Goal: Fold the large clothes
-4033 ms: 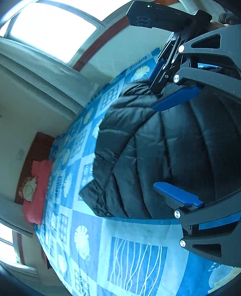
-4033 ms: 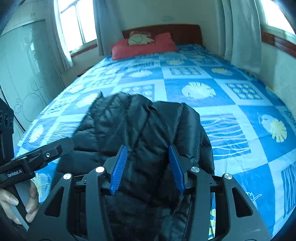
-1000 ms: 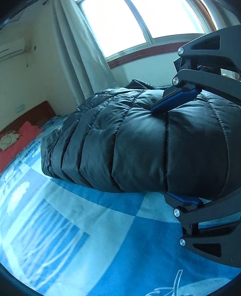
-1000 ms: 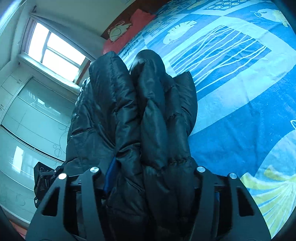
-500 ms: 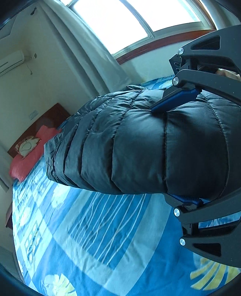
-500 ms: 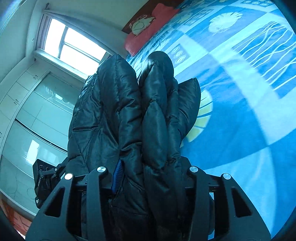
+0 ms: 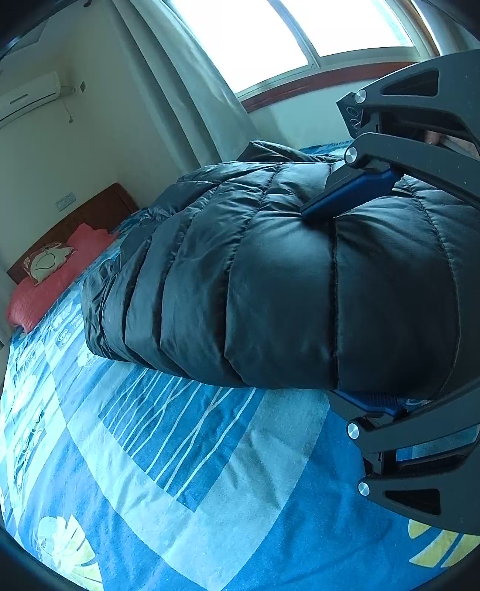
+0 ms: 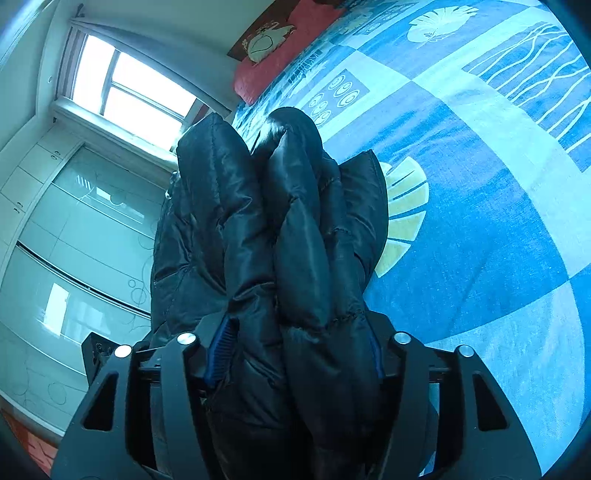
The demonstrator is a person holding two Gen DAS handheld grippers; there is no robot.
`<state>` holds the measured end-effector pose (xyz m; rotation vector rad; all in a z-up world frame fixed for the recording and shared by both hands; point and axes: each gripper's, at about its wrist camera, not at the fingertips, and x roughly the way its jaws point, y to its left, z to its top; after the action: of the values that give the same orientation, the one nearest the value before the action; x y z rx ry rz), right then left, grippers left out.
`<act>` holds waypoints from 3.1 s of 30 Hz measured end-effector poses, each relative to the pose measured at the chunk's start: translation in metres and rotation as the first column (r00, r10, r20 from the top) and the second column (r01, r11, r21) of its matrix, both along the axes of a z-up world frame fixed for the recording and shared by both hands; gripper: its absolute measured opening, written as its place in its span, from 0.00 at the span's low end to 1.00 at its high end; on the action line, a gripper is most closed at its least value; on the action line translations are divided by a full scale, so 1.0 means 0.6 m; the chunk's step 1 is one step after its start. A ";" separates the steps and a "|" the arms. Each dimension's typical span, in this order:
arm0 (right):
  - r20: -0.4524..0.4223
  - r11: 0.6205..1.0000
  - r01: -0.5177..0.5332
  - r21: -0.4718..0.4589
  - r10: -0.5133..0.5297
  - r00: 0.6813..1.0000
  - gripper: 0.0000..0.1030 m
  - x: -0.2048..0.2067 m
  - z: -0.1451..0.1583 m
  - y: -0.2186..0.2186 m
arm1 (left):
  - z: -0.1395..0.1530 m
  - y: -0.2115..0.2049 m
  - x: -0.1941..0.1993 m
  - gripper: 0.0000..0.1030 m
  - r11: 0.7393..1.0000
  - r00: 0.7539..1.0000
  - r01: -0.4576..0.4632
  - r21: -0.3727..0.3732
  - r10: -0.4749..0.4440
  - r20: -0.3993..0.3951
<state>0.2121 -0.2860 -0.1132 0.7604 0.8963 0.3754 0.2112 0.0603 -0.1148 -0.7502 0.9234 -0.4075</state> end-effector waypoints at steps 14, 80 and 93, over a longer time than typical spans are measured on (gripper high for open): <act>0.042 0.999 0.012 -0.044 -0.010 0.999 0.81 0.032 0.062 -0.040 | 0.039 0.061 0.028 0.77 0.999 0.997 -0.039 -0.020 0.041 0.072; -0.048 0.990 0.093 0.109 -0.088 0.995 0.74 0.064 -0.020 -0.065 | -0.020 0.027 0.127 0.82 0.994 0.997 -0.030 0.107 0.038 -0.073; -0.044 0.984 0.179 -0.024 -0.180 0.983 0.78 -0.004 0.022 -0.071 | 0.050 0.032 0.049 0.82 0.949 0.991 -0.131 0.288 0.127 0.031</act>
<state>0.2096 -0.3285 -0.1001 0.8275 0.8659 0.1903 0.2407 0.0793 -0.0848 -0.5347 0.8936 -0.1556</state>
